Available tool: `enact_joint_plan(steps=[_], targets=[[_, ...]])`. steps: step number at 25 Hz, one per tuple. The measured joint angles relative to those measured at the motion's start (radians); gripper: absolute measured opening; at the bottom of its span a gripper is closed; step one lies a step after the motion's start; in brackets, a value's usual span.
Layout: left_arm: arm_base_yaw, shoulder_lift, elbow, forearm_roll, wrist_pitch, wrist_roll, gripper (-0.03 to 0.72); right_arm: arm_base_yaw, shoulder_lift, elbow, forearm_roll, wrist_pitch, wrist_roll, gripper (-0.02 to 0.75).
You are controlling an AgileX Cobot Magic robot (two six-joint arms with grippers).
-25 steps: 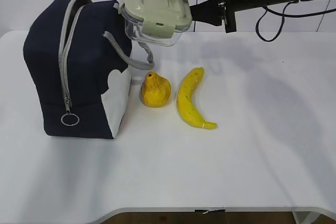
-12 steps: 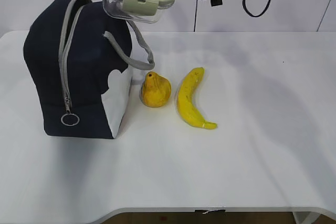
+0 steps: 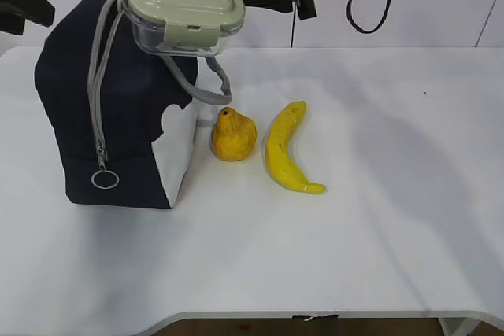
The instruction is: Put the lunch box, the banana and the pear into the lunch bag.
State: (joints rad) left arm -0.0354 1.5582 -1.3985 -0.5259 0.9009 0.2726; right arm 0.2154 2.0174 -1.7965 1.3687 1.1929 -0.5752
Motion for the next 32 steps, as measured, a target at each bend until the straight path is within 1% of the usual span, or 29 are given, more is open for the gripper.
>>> enact_joint_plan(steps=[4,8,10,11,13,15,16,18,22,25,28,32], targets=[[0.000,0.081,-0.069,-0.016,0.067,0.013,0.429,0.000,0.000,0.000,-0.010,0.000,0.000,0.348],[0.000,0.124,-0.081,-0.019,0.080,0.012,0.433,0.002,0.000,0.000,-0.010,-0.002,0.000,0.348],[0.000,0.143,-0.083,-0.023,0.088,0.013,0.404,0.004,0.000,0.000,-0.010,-0.005,0.000,0.348],[0.000,0.150,-0.083,-0.027,0.093,0.013,0.368,0.006,0.000,0.000,-0.010,-0.012,0.000,0.348],[0.000,0.159,-0.083,-0.034,0.094,0.017,0.255,0.015,0.000,0.000,-0.010,-0.035,0.000,0.348],[0.000,0.161,-0.089,-0.036,0.097,0.036,0.100,0.033,0.000,0.000,-0.010,-0.063,-0.005,0.348],[0.000,0.161,-0.097,-0.041,0.102,0.049,0.055,0.043,0.000,0.000,-0.010,-0.077,-0.005,0.348],[0.000,0.161,-0.113,-0.062,0.118,0.065,0.031,0.058,0.006,0.000,-0.003,-0.088,-0.007,0.348],[0.000,0.161,-0.154,-0.111,0.158,0.090,0.026,0.084,0.026,0.000,0.031,-0.117,-0.011,0.348],[0.000,0.153,-0.172,-0.123,0.175,0.094,0.025,0.086,0.038,0.000,0.031,-0.140,-0.018,0.348],[0.000,0.133,-0.184,-0.127,0.181,0.096,0.025,0.086,0.059,0.000,0.009,-0.174,-0.019,0.348],[0.000,0.111,-0.186,-0.157,0.187,0.112,0.025,0.086,0.108,-0.001,-0.011,-0.214,-0.022,0.348]])
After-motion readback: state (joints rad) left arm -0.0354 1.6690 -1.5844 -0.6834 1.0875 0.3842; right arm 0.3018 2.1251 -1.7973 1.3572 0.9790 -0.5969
